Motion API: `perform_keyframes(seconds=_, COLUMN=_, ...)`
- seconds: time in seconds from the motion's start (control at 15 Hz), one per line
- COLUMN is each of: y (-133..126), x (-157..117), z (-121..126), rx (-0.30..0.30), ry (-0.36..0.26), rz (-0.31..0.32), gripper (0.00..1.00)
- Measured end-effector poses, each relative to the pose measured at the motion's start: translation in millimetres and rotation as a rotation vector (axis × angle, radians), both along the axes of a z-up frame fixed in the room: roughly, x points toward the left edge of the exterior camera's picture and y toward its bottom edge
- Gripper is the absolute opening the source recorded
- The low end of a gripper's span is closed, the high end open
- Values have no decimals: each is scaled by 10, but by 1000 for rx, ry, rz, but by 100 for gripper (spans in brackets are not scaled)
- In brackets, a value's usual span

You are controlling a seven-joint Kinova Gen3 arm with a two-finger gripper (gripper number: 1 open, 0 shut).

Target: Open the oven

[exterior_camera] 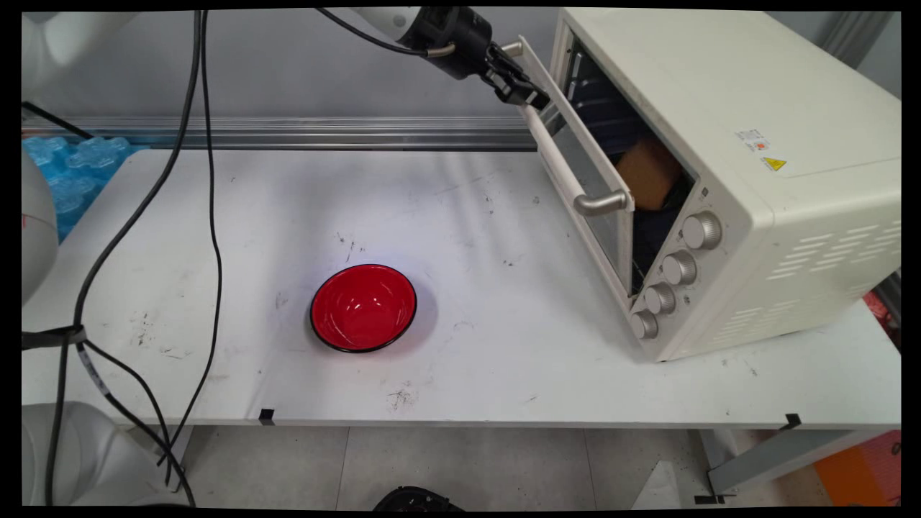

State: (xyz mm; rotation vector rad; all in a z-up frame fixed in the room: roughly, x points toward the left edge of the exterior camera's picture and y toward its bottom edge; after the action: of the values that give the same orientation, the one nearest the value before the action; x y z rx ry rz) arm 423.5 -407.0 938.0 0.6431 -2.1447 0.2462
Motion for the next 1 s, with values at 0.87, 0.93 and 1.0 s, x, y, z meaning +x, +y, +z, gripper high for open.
perform_keyframes(seconds=0.87, y=186, x=77, z=-140, rx=53, ry=-90, rz=0, gripper=0)
perform_keyframes(seconds=0.93, y=201, x=86, z=-164, rx=55, ry=-95, rz=1, gripper=0)
perform_keyframes(seconds=1.0, y=215, x=99, z=-190, rx=57, ry=-99, rz=4, gripper=0)
